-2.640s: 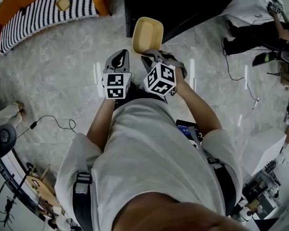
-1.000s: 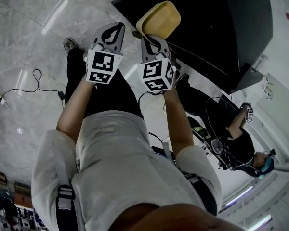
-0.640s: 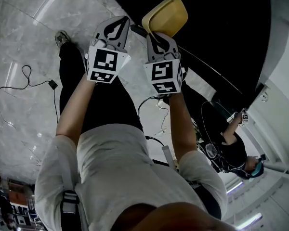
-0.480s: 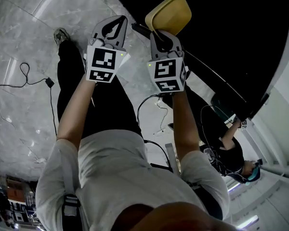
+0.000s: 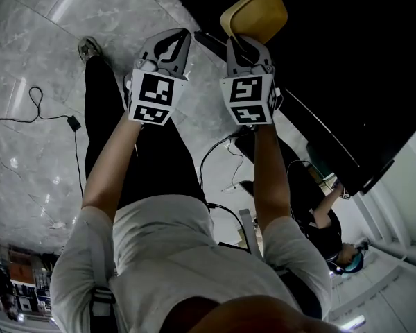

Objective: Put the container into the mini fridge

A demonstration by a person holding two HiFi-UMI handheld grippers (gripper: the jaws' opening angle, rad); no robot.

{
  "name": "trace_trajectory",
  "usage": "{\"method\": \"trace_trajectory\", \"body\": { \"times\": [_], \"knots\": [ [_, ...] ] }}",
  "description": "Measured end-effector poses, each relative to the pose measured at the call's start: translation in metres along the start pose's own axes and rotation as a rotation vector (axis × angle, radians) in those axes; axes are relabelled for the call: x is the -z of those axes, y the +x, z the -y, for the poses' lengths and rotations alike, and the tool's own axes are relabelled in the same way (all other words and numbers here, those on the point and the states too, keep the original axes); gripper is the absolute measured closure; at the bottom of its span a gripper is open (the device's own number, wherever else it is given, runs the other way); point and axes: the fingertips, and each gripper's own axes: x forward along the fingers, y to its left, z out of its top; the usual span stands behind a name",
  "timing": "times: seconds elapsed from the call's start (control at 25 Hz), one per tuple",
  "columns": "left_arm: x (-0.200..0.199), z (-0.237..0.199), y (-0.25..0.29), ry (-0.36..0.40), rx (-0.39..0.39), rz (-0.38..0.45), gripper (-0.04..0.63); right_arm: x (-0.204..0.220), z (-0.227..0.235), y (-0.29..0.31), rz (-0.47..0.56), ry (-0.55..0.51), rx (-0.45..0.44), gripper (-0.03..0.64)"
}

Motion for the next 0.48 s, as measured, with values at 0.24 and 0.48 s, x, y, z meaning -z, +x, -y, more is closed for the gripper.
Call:
{"method": "trace_trajectory", "body": {
  "times": [0.24, 0.48],
  "knots": [
    [0.002, -0.002, 0.011, -0.03, -0.007, -0.009, 0.583, 0.001, 0.017, 0.023, -0.017, 0.011, -0.009, 0.565],
    [-0.001, -0.001, 0.021, -0.043, -0.017, -0.007, 0.583, 0.012, 0.032, 0.041, -0.032, 0.092, -0.019, 0.565]
  ]
}}
